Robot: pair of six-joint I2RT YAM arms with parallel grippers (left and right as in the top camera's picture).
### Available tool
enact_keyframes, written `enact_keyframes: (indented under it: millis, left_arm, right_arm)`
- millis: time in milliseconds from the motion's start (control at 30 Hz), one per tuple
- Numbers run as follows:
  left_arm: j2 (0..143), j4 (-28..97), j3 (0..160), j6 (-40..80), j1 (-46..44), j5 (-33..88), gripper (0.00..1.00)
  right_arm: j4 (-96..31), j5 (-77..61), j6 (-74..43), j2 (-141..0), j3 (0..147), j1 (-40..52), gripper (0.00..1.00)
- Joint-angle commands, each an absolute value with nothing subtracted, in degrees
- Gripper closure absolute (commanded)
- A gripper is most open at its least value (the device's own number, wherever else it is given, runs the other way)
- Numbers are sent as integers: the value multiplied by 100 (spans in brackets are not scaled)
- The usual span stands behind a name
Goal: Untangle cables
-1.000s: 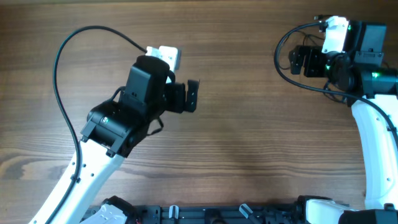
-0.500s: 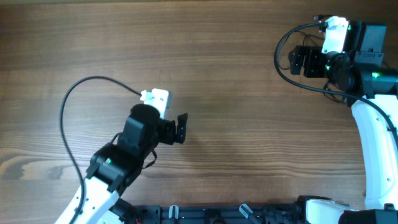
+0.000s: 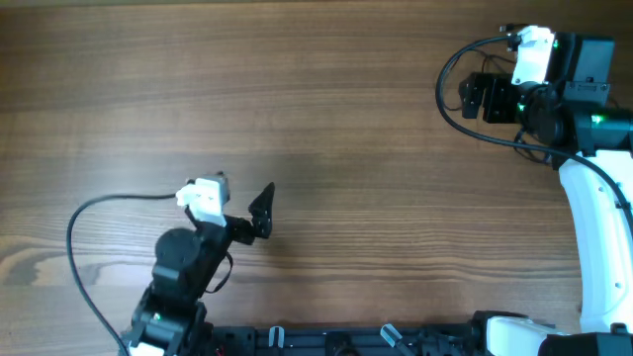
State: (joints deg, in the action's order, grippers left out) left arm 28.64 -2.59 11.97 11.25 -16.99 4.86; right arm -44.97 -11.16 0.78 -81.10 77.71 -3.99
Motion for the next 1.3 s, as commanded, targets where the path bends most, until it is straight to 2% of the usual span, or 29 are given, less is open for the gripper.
enact_keyframes:
  millis: [0,267,433,600,1067,1200,1267]
  left_arm:
    - [2185,-558,593,939,-1411,902,0]
    - [1249,-862,32,921,-858,1066,0]
    - [572,381,34,919,-611,932,0]
    - [16,360,32,1044,-84,1111,0]
    - [16,360,32,1094,-73,1111,0]
    - [16,-215,32,1096,-75,1249,0]
    - [16,-71,32,1131,-75,1308,0]
  right_arm:
    - [-4484,-1212,110,-8040,7800,-397,0]
    - [-4484,-1212,113,-8040,7800,-397,0]
    - [-4482,-1212,113,-8040,7800,-397,0]
    - [-4484,-1212,110,-8040,7800,-397,0]
    - [-4484,-1212,110,-8040,7800,-397,0]
    - [-4484,-1212,113,-8040,7800,-397,0]
    - [-4484,-1212,113,-8040,7800,-397,0]
